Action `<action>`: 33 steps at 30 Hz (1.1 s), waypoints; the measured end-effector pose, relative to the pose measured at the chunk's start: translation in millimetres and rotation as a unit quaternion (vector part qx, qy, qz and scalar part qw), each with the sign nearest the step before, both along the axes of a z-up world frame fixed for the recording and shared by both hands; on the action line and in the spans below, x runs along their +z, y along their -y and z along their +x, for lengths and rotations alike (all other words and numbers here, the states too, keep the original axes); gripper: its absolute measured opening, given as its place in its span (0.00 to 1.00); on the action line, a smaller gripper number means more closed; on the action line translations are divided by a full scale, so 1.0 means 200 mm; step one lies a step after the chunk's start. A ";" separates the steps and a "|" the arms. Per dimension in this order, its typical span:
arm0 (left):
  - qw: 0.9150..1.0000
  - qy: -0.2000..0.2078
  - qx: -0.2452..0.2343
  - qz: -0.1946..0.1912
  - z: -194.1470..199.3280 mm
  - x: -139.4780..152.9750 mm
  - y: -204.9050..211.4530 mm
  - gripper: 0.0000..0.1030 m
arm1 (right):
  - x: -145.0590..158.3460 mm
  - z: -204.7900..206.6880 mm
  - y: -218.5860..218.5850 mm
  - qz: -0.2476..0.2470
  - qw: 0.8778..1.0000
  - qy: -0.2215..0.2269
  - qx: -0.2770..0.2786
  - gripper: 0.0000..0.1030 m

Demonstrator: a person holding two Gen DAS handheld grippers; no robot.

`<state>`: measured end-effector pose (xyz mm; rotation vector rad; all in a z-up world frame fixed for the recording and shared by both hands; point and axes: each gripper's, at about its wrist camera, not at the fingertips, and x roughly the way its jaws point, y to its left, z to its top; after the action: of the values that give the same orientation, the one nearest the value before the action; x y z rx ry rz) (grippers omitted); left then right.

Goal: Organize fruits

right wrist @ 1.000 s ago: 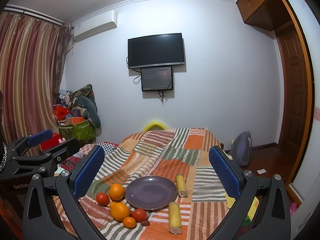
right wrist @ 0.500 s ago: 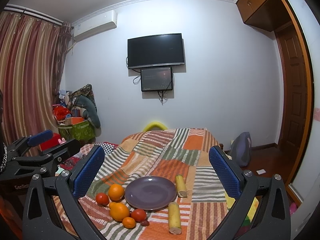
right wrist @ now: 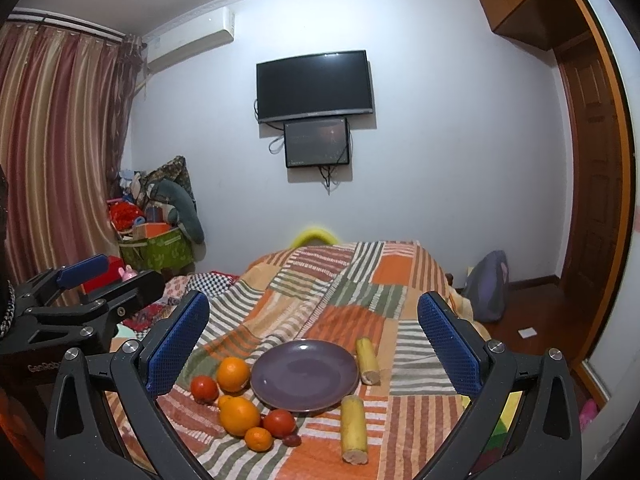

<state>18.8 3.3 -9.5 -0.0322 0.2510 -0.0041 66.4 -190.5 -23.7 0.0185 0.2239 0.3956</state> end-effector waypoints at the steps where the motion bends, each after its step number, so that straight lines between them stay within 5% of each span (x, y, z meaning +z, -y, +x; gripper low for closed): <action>1: 1.000 -0.003 0.001 0.001 0.01 -0.01 0.00 1.00 | 0.00 0.01 0.00 0.000 1.000 -0.003 0.000 1.00; 6: 1.000 -0.025 0.003 0.005 0.09 -0.06 0.00 0.99 | -0.06 0.10 0.01 0.002 0.999 -0.034 -0.003 0.91; 13: 0.997 -0.070 0.014 0.017 0.24 -0.16 -0.02 0.84 | -0.19 0.23 0.03 -0.009 0.996 -0.087 -0.006 0.75; 24: 0.988 -0.145 0.054 0.017 0.51 -0.37 -0.17 0.84 | -0.44 0.49 0.10 -0.067 0.981 -0.181 -0.013 0.74; 33: 0.971 -0.236 0.044 0.016 0.74 -0.62 -0.31 0.84 | -0.62 0.60 0.14 -0.077 0.962 -0.262 0.002 0.74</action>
<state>166.0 64.8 -134.2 -0.0110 0.7266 0.0975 186.9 -218.2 -148.5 -0.0307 0.7787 0.3716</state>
